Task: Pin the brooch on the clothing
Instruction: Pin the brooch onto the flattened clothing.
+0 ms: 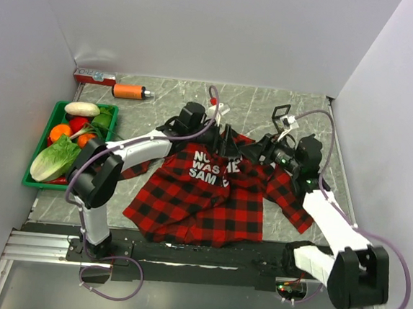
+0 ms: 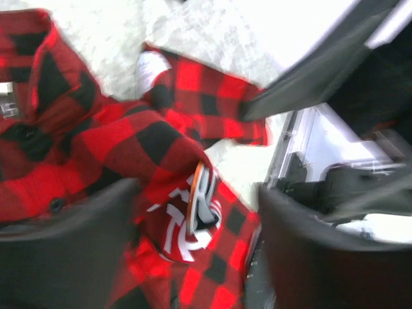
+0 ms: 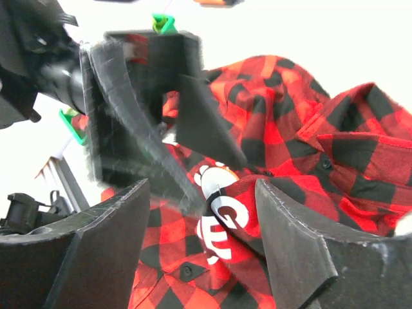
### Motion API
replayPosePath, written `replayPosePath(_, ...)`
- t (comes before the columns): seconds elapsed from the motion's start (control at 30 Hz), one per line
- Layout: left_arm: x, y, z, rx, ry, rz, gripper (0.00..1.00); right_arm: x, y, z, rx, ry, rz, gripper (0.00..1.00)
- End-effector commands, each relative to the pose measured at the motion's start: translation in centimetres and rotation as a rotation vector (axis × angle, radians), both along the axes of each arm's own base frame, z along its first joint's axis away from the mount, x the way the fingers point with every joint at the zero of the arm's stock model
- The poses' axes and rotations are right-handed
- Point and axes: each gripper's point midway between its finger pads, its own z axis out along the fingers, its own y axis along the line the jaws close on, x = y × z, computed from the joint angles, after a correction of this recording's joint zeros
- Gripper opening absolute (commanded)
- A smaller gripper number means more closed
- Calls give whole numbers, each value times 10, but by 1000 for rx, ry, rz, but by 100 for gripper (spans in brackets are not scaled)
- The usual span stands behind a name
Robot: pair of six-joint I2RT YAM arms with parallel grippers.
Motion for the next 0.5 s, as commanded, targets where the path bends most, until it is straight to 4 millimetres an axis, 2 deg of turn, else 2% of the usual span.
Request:
replayPosePath(0.0, 16, 19, 44, 72, -210, 109, 96, -7, -16, 16, -58, -70, -64, 74)
replayPosePath(0.03, 22, 28, 41, 118, -230, 155, 96, -9, -17, 17, -66, -73, -69, 74)
replayPosePath(0.07, 25, 35, 50, 124, -258, 189, 96, -11, -19, 17, -75, -62, -76, 74)
replayPosePath(0.17, 38, 59, 51, 192, -286, 318, 96, -12, -27, 18, -105, -61, -119, 75)
replayPosePath(0.3, 64, 101, 18, 291, -196, 455, 96, -5, -39, -1, -155, 18, -189, 75)
replayPosePath(0.33, 68, 106, 10, 307, -176, 461, 96, -4, -42, -5, -166, 40, -208, 75)
replayPosePath(0.37, 72, 112, -6, 344, -147, 471, 96, -1, -43, -8, -172, 50, -219, 75)
replayPosePath(0.47, 78, 106, -28, 387, -110, 435, 96, 10, -49, -16, -184, 91, -270, 75)
